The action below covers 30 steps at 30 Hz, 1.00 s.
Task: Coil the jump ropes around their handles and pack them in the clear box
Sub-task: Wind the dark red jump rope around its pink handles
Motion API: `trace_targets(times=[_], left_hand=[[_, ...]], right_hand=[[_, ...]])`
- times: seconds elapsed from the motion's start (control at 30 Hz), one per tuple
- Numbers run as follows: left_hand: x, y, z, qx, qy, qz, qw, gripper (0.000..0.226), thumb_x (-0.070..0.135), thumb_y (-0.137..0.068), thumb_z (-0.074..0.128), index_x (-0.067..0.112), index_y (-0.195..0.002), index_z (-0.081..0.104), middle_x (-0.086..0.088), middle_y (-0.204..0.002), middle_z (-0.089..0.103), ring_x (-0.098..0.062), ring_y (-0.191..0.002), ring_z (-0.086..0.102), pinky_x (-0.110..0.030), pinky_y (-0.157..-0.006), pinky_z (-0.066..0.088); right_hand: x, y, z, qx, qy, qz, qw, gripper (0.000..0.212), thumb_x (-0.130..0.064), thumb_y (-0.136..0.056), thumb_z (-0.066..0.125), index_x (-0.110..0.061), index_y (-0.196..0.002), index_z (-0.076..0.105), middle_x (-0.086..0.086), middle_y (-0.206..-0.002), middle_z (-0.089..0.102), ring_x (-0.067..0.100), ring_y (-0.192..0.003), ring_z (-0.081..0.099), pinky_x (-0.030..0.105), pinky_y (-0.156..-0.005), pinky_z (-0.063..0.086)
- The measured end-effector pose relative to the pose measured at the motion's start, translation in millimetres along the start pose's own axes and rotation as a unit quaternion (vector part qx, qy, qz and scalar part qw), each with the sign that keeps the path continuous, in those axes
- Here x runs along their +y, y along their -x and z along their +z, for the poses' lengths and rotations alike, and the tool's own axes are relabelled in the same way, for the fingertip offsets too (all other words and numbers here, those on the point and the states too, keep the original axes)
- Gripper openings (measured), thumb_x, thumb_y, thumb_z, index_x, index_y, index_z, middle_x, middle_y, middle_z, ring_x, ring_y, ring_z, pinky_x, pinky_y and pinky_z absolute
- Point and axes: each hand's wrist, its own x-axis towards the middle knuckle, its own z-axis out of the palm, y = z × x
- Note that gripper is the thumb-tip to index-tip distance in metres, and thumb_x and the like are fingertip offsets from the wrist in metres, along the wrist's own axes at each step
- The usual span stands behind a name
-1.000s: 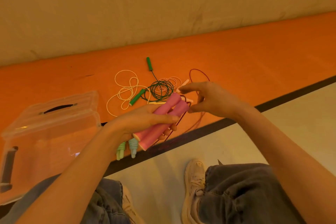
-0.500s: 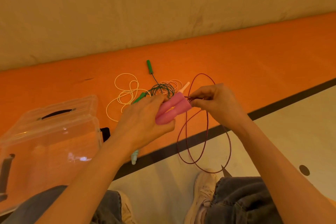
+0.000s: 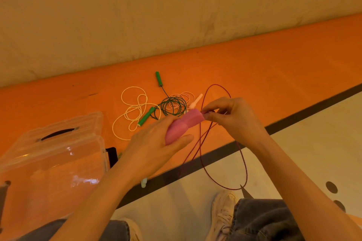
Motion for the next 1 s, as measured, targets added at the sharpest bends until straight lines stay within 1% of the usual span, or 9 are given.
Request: trace_targets(times=[0.07,0.17,0.33,0.5,0.6,0.77,0.87,0.93,1.0], left_hand=[[1.7,0.0,1.1,-0.012,0.043,0.004,0.999,0.057,0.072,-0.079,0.036,0.036,-0.123,0.044,0.017,-0.1,0.053,0.001,-0.084,0.051,-0.024,-0.069,0.042],[2.4,-2.1,4.3,-0.01,0.05,0.02,0.998,0.05,0.056,-0.088,0.052,0.033,-0.131,0.039,0.015,-0.113,0.048,-0.001,-0.089,0.05,-0.022,-0.069,0.039],[-3.1,-4.2,4.9,0.033,-0.024,-0.018,0.999,0.047,0.04,-0.082,0.069,0.031,-0.121,0.046,0.014,-0.111,0.048,-0.009,-0.097,0.051,-0.027,-0.067,0.038],[-0.2,-2.3,6.5,0.07,-0.1,-0.063,0.99,0.044,0.047,-0.077,0.07,0.029,-0.112,0.05,0.01,-0.104,0.048,-0.013,-0.089,0.054,-0.028,-0.063,0.036],[1.5,-2.9,6.9,0.055,-0.084,-0.074,0.992,0.038,0.049,-0.076,0.068,0.032,-0.106,0.051,0.013,-0.099,0.047,-0.011,-0.087,0.052,-0.028,-0.059,0.032],[0.4,-4.3,2.1,0.011,-0.018,-0.116,0.993,0.039,0.053,-0.075,0.069,0.032,-0.103,0.051,0.011,-0.094,0.056,-0.008,-0.078,0.054,-0.023,-0.054,0.032],[-0.1,-2.6,0.0,0.034,-0.033,-0.132,0.99,0.044,0.057,-0.071,0.072,0.033,-0.098,0.046,0.013,-0.086,0.054,-0.009,-0.074,0.054,-0.025,-0.053,0.034],[-0.8,-1.9,0.0,0.062,-0.064,-0.118,0.989,0.046,0.055,-0.069,0.074,0.034,-0.098,0.045,0.012,-0.088,0.056,-0.016,-0.079,0.057,-0.029,-0.058,0.04],[1.5,-1.8,0.3,0.081,-0.07,-0.095,0.99,0.046,0.049,-0.069,0.075,0.032,-0.1,0.045,0.011,-0.091,0.057,-0.018,-0.083,0.057,-0.031,-0.061,0.04]], right_hand=[[-0.6,-2.2,-0.3,0.038,0.01,-0.012,0.999,0.015,-0.021,-0.081,0.072,-0.035,-0.086,0.071,-0.007,-0.093,0.058,0.013,-0.079,0.052,0.019,-0.063,0.042],[-1.8,-4.4,3.2,0.07,0.081,-0.026,0.994,0.016,-0.02,-0.083,0.07,-0.028,-0.096,0.074,-0.008,-0.092,0.05,0.005,-0.078,0.047,0.013,-0.061,0.039],[-2.8,-2.8,6.5,0.023,0.151,-0.04,0.987,0.015,-0.017,-0.085,0.069,-0.021,-0.098,0.073,-0.006,-0.092,0.057,0.006,-0.078,0.052,0.012,-0.063,0.04],[-4.3,-0.9,7.5,0.002,0.149,-0.035,0.988,0.018,-0.019,-0.083,0.071,-0.023,-0.101,0.073,-0.007,-0.083,0.057,0.007,-0.074,0.052,0.021,-0.062,0.043],[-3.6,-0.3,5.7,-0.014,0.141,-0.019,0.99,0.022,-0.018,-0.081,0.073,-0.025,-0.102,0.073,-0.006,-0.081,0.059,0.009,-0.073,0.056,0.029,-0.065,0.048],[-0.4,0.7,-4.0,-0.032,0.089,-0.018,0.995,0.021,-0.021,-0.077,0.076,-0.024,-0.098,0.074,-0.014,-0.076,0.059,0.003,-0.07,0.058,0.015,-0.058,0.046],[-1.5,1.4,-7.1,-0.068,0.063,-0.032,0.995,0.028,-0.029,-0.076,0.074,-0.026,-0.104,0.072,-0.01,-0.083,0.063,0.003,-0.076,0.058,0.016,-0.064,0.046],[-1.2,2.1,-7.2,-0.091,0.038,-0.02,0.995,0.034,-0.031,-0.079,0.071,-0.025,-0.112,0.068,-0.004,-0.083,0.068,0.004,-0.07,0.065,0.018,-0.066,0.052],[1.4,2.2,-6.1,-0.102,0.063,-0.006,0.993,0.035,-0.029,-0.082,0.068,-0.025,-0.117,0.065,-0.001,-0.077,0.071,0.005,-0.065,0.067,0.022,-0.067,0.056]])
